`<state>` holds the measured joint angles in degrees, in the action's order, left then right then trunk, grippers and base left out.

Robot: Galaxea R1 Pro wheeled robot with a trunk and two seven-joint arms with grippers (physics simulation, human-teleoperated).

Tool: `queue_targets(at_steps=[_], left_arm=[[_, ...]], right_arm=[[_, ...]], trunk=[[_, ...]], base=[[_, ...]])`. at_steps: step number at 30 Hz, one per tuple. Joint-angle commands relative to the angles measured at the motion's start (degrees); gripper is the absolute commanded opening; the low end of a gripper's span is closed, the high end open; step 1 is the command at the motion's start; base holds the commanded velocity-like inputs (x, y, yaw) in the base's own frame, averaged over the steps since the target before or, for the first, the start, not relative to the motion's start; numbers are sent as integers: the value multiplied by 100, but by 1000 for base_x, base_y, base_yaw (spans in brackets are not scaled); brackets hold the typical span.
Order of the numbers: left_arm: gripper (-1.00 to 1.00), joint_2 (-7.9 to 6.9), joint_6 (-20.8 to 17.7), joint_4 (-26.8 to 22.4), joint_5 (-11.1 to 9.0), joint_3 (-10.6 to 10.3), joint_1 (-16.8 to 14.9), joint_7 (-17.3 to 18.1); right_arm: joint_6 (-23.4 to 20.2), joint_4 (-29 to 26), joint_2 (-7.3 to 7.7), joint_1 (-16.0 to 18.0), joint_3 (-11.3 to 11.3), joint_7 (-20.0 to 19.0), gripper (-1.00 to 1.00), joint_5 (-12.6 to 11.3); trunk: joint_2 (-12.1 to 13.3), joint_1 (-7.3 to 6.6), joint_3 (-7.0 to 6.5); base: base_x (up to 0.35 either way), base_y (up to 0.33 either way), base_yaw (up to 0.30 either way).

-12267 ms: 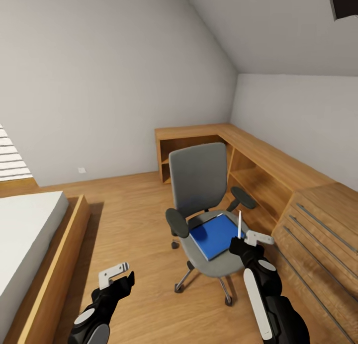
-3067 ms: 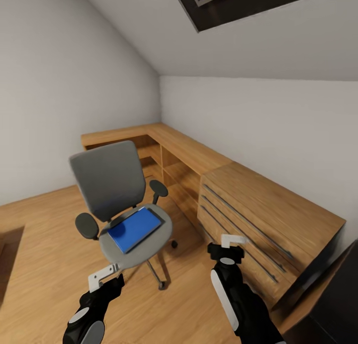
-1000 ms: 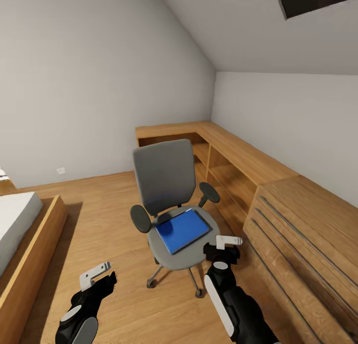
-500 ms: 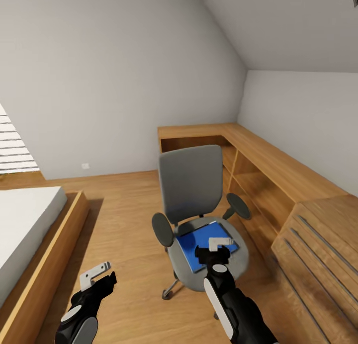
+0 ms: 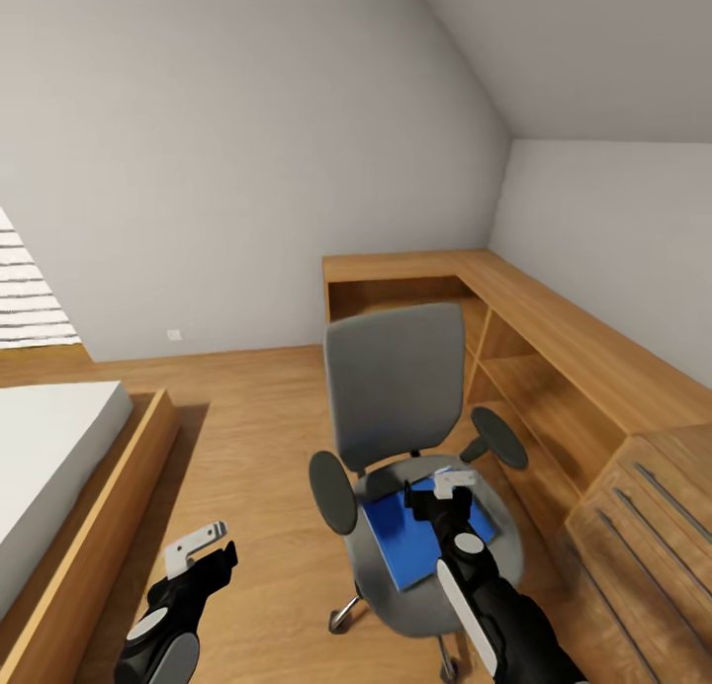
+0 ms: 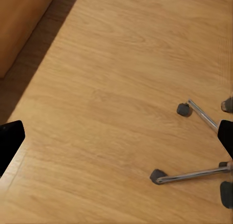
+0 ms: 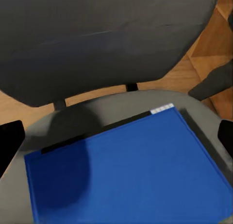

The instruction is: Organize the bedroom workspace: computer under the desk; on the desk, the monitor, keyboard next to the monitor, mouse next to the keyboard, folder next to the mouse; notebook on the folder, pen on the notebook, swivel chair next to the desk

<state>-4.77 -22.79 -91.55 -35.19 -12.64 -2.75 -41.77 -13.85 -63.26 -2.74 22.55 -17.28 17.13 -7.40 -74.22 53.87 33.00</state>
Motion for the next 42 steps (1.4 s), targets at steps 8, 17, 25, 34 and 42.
queue_targets(at_steps=[8, 17, 25, 34, 42], left_arm=[[100, -6, 7, -12, -32, -51, -4, -42], [100, 2, 45, -107, -34, -34, -6, -44], [100, 3, 46, -123, -35, -42, -6, -49], [100, 7, 47, -126, -32, -51, -5, -56], [100, 10, 47, -126, -32, -63, -4, -59]], right_arm=[[-9, 375, 15, 14, 33, 45, 100, -45], [30, 1142, 13, 80, 38, 38, 100, -45], [106, 1271, 5, 91, 33, 36, 100, -43], [256, 1409, 2, 198, 37, 43, 100, -53], [238, 1687, 3, 786, 77, 49, 100, -83]], trunk=[[-3, 3, 6], [-43, 25, 24], [-364, 200, 167], [-725, 398, 329], [-1046, 574, 472]], base=[[296, 9, 0], [73, 16, 0], [3, 1, 0], [0, 0, 0], [0, 0, 0]])
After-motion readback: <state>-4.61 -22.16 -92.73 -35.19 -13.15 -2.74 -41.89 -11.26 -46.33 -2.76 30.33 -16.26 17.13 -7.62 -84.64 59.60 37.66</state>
